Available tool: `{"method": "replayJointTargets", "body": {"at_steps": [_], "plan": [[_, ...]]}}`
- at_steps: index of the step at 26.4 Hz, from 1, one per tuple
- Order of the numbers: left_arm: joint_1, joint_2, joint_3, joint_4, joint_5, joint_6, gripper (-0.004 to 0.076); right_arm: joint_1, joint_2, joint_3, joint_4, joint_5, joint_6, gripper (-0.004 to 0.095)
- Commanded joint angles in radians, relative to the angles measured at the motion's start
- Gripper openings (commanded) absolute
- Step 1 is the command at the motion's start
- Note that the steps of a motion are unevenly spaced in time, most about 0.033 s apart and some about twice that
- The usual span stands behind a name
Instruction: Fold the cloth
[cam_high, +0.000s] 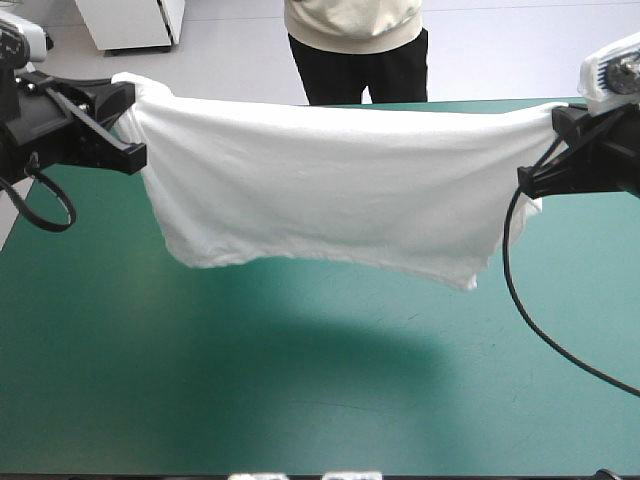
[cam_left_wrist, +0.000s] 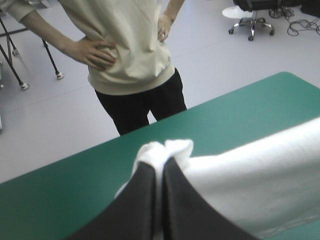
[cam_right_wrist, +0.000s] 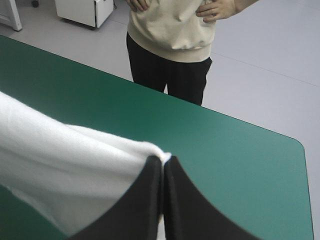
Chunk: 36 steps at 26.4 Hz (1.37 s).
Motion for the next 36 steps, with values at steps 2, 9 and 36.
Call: {"method": "replayJointTargets", "body": {"at_steps": [2, 9, 36], "plan": [[-0.001, -0.019, -0.016, 0.023, 0.111, -0.043, -0.0009, -0.005, -0.062, 0.025, 0.011, -0.002, 0.014, -0.0017], [-0.001, -0.008, 0.180, 0.039, 0.083, -0.083, -0.0009, -0.005, -0.029, 0.279, -0.009, -0.059, 0.031, -0.0017], [-0.001, 0.434, 0.218, 0.193, -1.033, -0.085, -0.0009, -0.322, 0.462, 0.333, -0.146, -1.178, 0.272, -0.0017]]}}
